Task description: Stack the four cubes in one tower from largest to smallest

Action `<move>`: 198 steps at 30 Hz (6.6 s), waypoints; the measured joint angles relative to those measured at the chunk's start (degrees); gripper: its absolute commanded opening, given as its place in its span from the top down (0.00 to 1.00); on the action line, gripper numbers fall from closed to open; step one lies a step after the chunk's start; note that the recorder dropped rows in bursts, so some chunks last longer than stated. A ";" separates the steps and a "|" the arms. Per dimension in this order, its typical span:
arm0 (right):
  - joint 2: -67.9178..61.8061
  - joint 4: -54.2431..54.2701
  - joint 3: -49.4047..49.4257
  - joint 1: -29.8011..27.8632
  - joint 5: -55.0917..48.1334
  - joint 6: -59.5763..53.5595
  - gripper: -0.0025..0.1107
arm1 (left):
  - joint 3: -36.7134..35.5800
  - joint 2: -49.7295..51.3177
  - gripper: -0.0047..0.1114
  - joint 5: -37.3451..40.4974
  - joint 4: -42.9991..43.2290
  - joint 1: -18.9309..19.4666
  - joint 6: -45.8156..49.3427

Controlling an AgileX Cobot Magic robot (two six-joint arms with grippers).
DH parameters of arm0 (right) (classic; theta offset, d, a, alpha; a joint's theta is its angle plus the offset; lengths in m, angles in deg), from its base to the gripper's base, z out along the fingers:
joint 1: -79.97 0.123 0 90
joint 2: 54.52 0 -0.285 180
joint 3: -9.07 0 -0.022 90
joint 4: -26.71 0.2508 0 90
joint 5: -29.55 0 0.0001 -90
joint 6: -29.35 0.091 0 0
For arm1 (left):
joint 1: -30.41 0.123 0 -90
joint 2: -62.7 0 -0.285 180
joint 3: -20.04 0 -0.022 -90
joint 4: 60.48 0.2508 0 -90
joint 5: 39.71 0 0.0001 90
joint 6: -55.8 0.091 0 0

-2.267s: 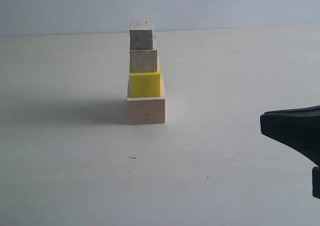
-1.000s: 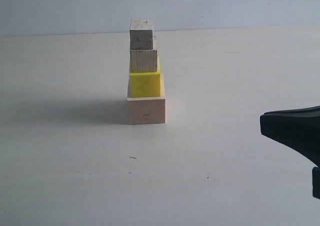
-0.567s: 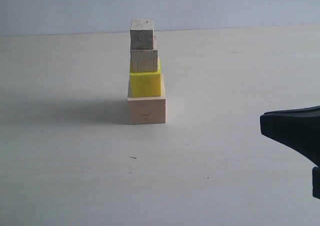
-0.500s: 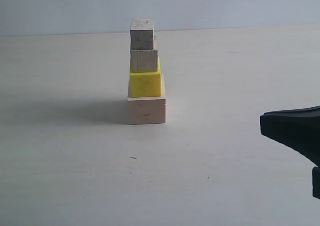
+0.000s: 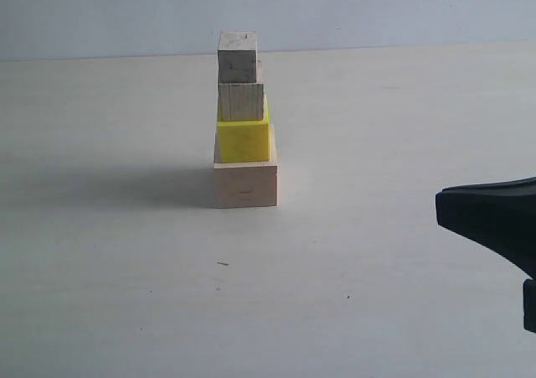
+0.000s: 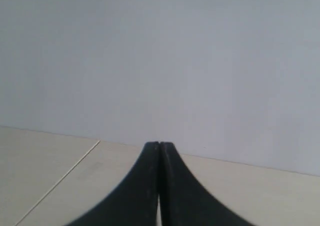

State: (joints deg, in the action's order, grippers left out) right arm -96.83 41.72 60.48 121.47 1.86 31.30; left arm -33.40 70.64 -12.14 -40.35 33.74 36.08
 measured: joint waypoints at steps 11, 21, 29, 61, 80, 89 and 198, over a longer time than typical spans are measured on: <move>0.00 0.00 0.00 0.00 0.00 0.00 0.98 | -1.20 0.00 0.96 0.13 -13.63 0.00 -0.13; 0.00 0.00 0.00 0.00 -0.10 0.00 0.98 | -14.50 0.10 0.96 -5.84 -15.79 0.00 -0.13; 0.00 0.00 0.00 0.00 -0.10 0.00 0.98 | -22.76 0.10 0.96 -9.62 -16.03 0.00 1.45; 0.00 0.00 0.00 0.00 -0.10 0.00 0.98 | -23.65 0.10 0.96 -6.62 -14.59 0.00 11.28; 0.00 0.00 0.00 0.00 -0.10 0.00 0.98 | -23.65 0.10 0.96 -6.62 -14.36 -4.40 11.28; 0.00 0.00 0.00 0.00 -0.10 0.00 0.98 | -23.65 0.10 0.96 -6.62 -14.36 -4.04 11.28; 34.16 -13.63 25.52 -38.66 8.18 -1.37 0.98 | -23.65 0.10 0.96 -6.62 -14.36 -3.95 11.28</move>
State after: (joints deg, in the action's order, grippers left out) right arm -62.68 28.09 86.00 82.81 10.04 29.93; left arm -57.05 70.74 -18.76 -54.71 29.79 47.37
